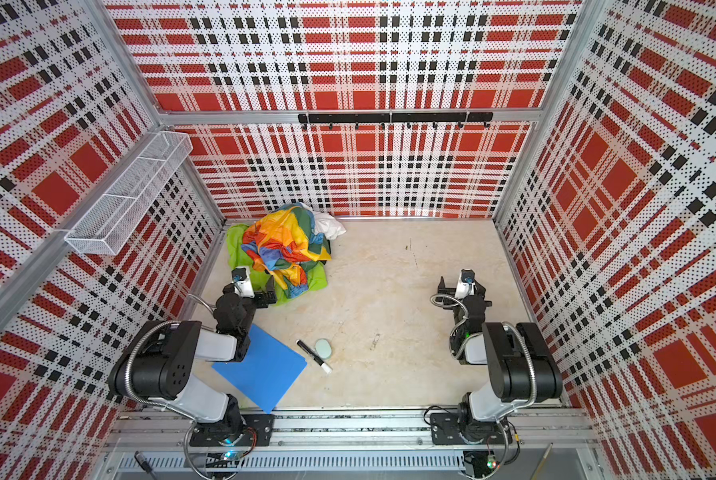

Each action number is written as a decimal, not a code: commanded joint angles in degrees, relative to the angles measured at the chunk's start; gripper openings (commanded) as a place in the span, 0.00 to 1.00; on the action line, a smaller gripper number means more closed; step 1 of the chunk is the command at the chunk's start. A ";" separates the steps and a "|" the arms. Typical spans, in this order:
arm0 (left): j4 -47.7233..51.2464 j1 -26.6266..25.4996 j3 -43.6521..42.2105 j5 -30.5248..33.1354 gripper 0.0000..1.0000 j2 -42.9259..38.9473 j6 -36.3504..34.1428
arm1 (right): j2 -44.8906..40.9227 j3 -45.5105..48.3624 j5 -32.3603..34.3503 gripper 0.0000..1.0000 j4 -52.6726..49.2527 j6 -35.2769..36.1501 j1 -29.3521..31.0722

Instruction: Pick out a specific cloth from the pile

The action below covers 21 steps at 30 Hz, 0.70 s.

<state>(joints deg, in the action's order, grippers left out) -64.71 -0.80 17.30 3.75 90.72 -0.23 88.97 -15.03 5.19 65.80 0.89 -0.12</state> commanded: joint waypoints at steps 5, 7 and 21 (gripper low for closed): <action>-2.00 -0.29 -0.25 0.65 0.99 -0.54 -0.22 | 0.11 -0.72 0.26 1.00 2.34 0.41 -0.06; -2.00 -0.30 -0.25 0.60 0.99 -0.54 -0.19 | 0.15 -0.76 0.31 1.00 2.38 0.43 -0.06; -1.13 0.90 0.27 -1.23 0.99 -0.54 0.56 | 0.11 -0.75 0.30 1.00 2.37 0.43 -0.06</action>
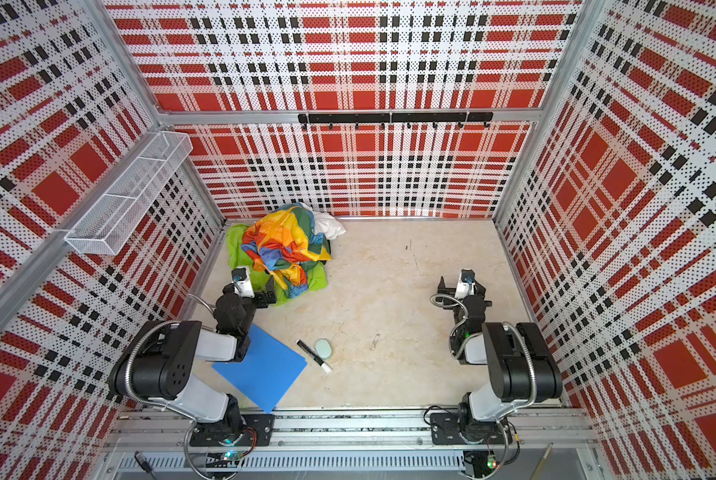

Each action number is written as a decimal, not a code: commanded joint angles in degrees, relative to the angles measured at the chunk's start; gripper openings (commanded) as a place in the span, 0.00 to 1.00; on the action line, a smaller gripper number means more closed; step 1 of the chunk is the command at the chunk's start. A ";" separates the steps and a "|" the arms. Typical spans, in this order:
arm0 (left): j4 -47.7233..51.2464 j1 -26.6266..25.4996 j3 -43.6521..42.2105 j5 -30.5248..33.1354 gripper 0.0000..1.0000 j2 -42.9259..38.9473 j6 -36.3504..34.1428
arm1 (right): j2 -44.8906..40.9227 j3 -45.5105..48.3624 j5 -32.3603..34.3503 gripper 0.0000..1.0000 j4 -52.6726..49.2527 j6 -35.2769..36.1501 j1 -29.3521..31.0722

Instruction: Pick out a specific cloth from the pile

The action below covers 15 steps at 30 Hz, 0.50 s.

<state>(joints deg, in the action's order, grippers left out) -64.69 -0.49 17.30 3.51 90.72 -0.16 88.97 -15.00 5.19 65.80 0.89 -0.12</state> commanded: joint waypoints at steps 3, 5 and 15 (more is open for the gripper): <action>-1.14 0.75 0.28 -1.16 0.99 -0.57 0.52 | 0.15 -0.80 0.20 1.00 2.32 0.43 -0.06; -1.14 0.79 0.28 -1.37 0.99 -0.54 0.61 | 0.15 -0.81 0.13 1.00 2.37 0.43 -0.06; -6.53 -0.37 -3.91 0.01 0.99 -3.41 -0.20 | -3.03 3.62 0.56 1.00 8.63 -0.09 -0.14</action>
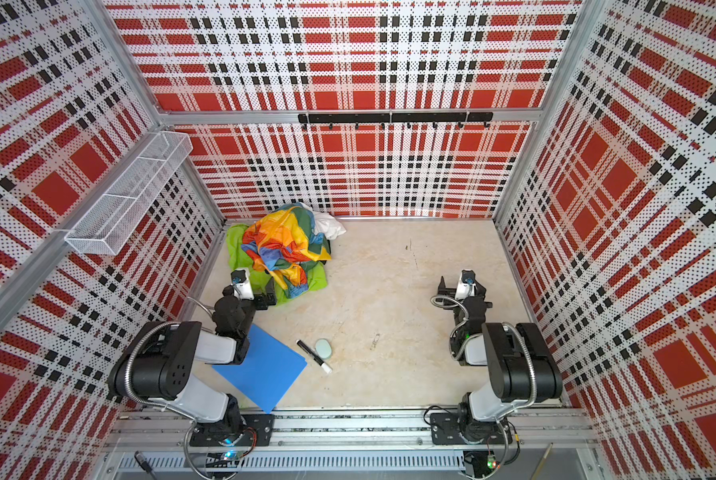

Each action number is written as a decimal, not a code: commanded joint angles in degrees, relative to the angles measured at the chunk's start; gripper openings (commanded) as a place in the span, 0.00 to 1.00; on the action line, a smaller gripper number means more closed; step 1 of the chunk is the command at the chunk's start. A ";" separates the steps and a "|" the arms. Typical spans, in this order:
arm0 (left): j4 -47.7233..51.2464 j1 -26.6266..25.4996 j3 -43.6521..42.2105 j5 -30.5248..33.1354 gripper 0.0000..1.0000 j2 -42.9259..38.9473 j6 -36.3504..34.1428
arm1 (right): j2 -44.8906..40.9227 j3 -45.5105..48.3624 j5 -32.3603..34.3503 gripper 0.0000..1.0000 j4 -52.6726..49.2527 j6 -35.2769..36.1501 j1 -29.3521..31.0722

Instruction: Pick out a specific cloth from the pile

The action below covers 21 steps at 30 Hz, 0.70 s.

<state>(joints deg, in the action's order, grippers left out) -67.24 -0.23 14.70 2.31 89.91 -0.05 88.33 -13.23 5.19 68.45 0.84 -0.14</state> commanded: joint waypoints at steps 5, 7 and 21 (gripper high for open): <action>7.06 -4.26 0.67 9.40 0.99 -11.45 -1.98 | -12.46 1.07 2.75 1.00 -4.63 -0.30 0.13; 16.53 -5.15 4.07 11.34 0.99 -15.46 -0.38 | -17.21 -0.07 3.86 1.00 -10.31 -1.77 0.31; 57.19 -3.67 30.85 0.74 0.99 -23.75 19.46 | -32.52 -19.94 7.83 1.00 -44.09 -9.94 17.78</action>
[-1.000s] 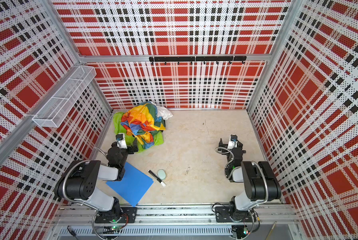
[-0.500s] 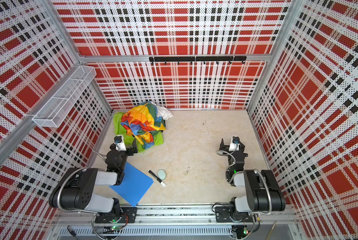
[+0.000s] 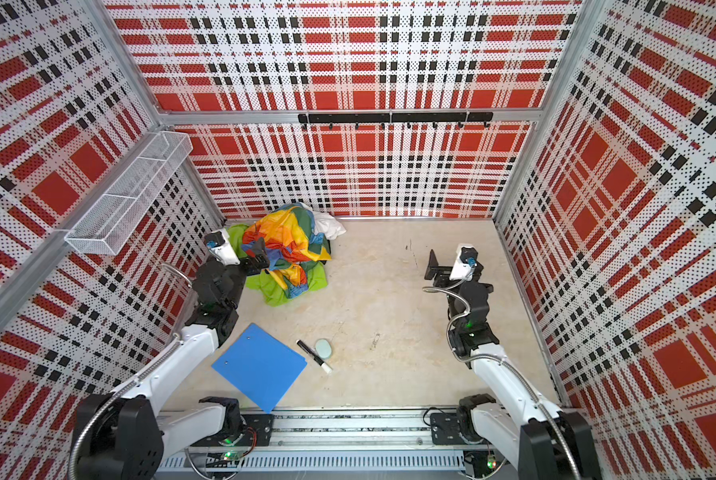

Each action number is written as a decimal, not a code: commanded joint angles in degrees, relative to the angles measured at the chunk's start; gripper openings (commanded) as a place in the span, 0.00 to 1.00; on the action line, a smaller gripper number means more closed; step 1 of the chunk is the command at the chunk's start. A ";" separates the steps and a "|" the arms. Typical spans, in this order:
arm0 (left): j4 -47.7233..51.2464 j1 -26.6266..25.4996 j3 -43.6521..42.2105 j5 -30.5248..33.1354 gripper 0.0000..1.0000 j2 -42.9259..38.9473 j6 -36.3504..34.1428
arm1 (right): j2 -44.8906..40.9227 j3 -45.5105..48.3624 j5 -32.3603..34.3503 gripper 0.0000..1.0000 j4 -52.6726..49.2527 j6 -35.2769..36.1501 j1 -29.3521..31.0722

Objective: Pick out a specific cloth from the pile
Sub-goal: 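Grasp the lime-green shirt in the pile with the left gripper while the right arm advances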

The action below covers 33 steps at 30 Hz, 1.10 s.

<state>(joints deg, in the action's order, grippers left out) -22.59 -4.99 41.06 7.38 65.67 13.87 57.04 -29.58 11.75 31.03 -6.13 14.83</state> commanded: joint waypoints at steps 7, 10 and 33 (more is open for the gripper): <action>21.75 8.63 7.37 -13.42 0.98 4.15 16.14 | 0.58 -13.96 7.43 1.00 -18.63 -10.92 16.25; 19.98 13.70 5.16 -20.77 0.97 5.88 19.97 | 2.49 -17.94 12.86 1.00 -22.50 -13.31 22.68; 20.03 25.19 12.62 -33.13 0.67 31.99 24.39 | 15.78 -30.95 15.25 1.00 -25.53 -8.72 42.28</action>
<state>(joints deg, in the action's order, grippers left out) -2.68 19.90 51.07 -24.43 95.57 37.78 72.27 -58.48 25.91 3.84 -16.45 56.36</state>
